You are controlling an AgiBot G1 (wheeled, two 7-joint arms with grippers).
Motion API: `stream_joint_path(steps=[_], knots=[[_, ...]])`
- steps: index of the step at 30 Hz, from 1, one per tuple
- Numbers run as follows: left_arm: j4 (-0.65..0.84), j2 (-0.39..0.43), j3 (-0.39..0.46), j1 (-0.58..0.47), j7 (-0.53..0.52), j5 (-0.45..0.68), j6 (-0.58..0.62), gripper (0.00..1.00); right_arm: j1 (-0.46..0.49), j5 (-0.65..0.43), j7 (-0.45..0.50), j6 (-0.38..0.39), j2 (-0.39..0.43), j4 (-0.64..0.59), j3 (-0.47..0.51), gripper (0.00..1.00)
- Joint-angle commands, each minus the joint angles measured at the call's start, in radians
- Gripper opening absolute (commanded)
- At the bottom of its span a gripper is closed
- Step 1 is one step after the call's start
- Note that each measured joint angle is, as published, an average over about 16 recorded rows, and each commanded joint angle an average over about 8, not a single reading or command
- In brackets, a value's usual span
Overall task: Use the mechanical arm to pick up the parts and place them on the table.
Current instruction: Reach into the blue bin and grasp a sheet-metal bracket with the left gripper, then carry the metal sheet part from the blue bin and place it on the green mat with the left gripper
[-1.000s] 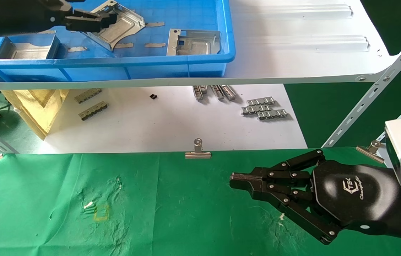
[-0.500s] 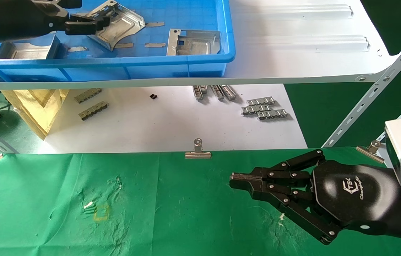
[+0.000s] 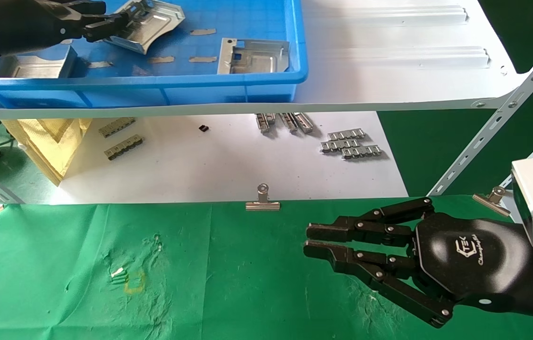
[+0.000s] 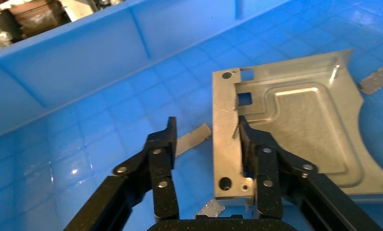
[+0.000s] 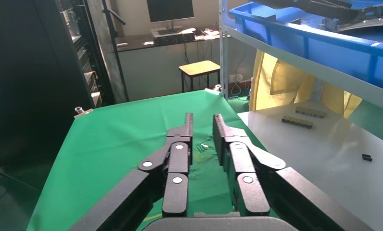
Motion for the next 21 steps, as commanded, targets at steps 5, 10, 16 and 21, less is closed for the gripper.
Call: stream_joint_path(steps=[5, 10, 16, 21], knots=[[0.006, 0.003, -0.002, 0.000, -0.004, -0.003, -0.016, 0.00, 0.000, 0.000, 0.000, 0.000, 0.000, 0.000, 0.000, 1.00], [0.002, -0.003, -0.012, 0.000, -0.005, -0.017, -0.001, 0.00, 0.000, 0.000, 0.000, 0.000, 0.000, 0.000, 0.000, 1.00], [-0.008, -0.019, -0.027, -0.008, -0.005, -0.040, 0.061, 0.00, 0.000, 0.000, 0.000, 0.000, 0.000, 0.000, 0.000, 1.00], [-0.023, -0.045, -0.043, -0.018, -0.003, -0.064, 0.179, 0.00, 0.000, 0.000, 0.000, 0.000, 0.000, 0.000, 0.000, 1.00]])
